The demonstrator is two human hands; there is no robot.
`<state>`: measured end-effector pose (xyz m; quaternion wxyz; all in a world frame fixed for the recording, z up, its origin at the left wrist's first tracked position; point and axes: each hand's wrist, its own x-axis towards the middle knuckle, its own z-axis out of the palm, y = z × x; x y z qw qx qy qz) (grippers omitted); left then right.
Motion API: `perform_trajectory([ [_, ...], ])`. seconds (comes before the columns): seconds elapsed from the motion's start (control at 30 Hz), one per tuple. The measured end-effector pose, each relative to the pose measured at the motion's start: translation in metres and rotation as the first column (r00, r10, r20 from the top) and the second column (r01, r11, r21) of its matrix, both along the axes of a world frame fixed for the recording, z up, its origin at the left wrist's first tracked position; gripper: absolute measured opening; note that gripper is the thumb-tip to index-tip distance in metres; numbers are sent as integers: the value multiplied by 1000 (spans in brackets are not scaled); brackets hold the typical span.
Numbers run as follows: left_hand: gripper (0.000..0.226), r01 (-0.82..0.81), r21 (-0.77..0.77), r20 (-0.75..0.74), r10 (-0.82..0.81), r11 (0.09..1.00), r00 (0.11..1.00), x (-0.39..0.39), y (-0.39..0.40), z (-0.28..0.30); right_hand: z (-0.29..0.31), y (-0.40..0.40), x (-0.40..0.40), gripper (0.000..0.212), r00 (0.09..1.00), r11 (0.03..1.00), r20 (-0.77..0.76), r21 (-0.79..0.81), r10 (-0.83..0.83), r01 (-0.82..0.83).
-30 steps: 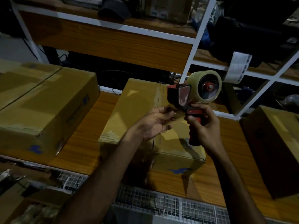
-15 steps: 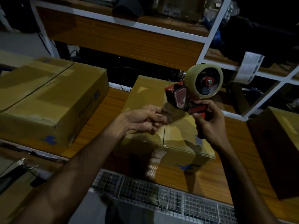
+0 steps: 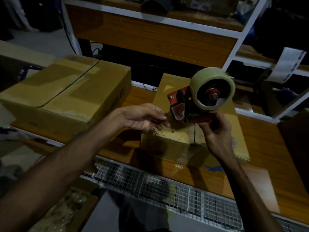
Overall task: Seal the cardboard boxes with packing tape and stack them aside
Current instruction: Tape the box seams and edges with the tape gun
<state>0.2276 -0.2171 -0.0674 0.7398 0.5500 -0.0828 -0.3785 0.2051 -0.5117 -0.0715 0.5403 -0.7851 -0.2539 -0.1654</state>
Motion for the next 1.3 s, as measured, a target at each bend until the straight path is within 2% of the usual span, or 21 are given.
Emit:
perform_trajectory([
  [0.13,24,-134,18,1,134,991,991,-9,6,-9,-3,16,-4,39,1000,999,16,34,-1,0],
  [0.23,8,-158,117,9,158,980,987,-7,23,-4,-11,28,-7,39,1000,1000,7,15,-12,12],
  [0.27,10,-169,181,32,166,969,986,-4,29,-3,-16,32,-9,36,1000,1000,-10,10,-19,20],
  [0.37,16,-140,377,158,86,915,984,2,46,-2,-24,50,-15,31,998,999,-42,-36,-41,39],
  [0.47,23,-124,474,223,17,872,975,2,68,-3,-21,59,-15,28,998,997,-63,-79,1,-6],
  [0.53,22,-146,548,273,-11,823,962,-3,92,-9,-17,48,-14,33,998,992,-41,-119,-44,39],
  [0.63,25,-161,460,223,62,873,973,-16,117,-25,-12,23,-18,38,988,966,-33,-218,-150,140],
  [0.7,23,-232,381,229,152,895,961,-23,120,-38,-9,20,-23,41,989,958,-26,-254,-143,131],
  [0.8,23,-371,234,199,329,899,923,-30,119,-63,-5,37,-32,50,993,944,67,-307,-102,118],
  [0.9,23,-534,171,167,510,828,844,-38,110,-93,-5,52,-29,39,987,907,125,-395,-105,147],
  [0.97,16,-628,129,173,606,768,777,-41,102,-109,-6,59,-26,38,989,897,102,-420,-104,138],
  [1.1,10,-678,49,113,670,733,733,-45,92,-133,0,63,-24,38,996,913,40,-397,-82,91],
  [1.23,6,-666,30,16,666,745,746,-46,76,-144,5,55,-28,57,996,925,-2,-372,-85,78],
  [1.3,4,-670,16,-10,670,742,742,-45,70,-147,0,49,-26,52,995,933,-38,-352,-93,74],
])
